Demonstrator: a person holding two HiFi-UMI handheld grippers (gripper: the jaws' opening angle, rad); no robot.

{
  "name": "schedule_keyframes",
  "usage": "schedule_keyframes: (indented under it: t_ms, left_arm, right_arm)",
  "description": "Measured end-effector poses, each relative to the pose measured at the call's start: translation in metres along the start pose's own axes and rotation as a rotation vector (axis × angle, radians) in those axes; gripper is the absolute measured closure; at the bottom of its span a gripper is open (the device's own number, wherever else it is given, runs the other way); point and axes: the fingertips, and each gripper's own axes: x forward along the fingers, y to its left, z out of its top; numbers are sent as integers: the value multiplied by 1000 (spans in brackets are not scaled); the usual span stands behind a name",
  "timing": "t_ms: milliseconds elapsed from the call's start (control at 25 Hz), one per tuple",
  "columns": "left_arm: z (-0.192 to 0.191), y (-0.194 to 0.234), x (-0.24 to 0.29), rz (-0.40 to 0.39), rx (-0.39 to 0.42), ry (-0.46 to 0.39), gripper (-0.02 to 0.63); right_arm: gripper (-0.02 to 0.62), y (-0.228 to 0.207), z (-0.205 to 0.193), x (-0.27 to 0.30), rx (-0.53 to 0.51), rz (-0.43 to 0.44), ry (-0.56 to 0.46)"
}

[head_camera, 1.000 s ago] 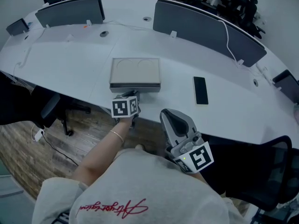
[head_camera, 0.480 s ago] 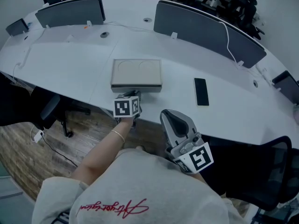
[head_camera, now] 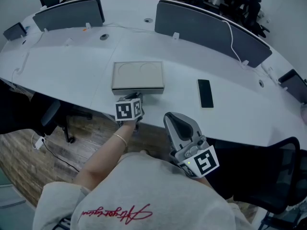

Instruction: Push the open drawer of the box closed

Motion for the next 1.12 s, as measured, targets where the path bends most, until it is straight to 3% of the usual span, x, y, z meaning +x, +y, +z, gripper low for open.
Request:
schedule_keyframes:
  t_ms: [960, 1120]
  left_arm:
    - [6, 5, 3, 48, 15, -18, 526]
    - [5, 0, 4, 53, 75, -24, 524]
  right_arm:
    - [577, -6, 0, -1, 7, -9, 2]
    - [575, -5, -1, -1, 7, -8, -2]
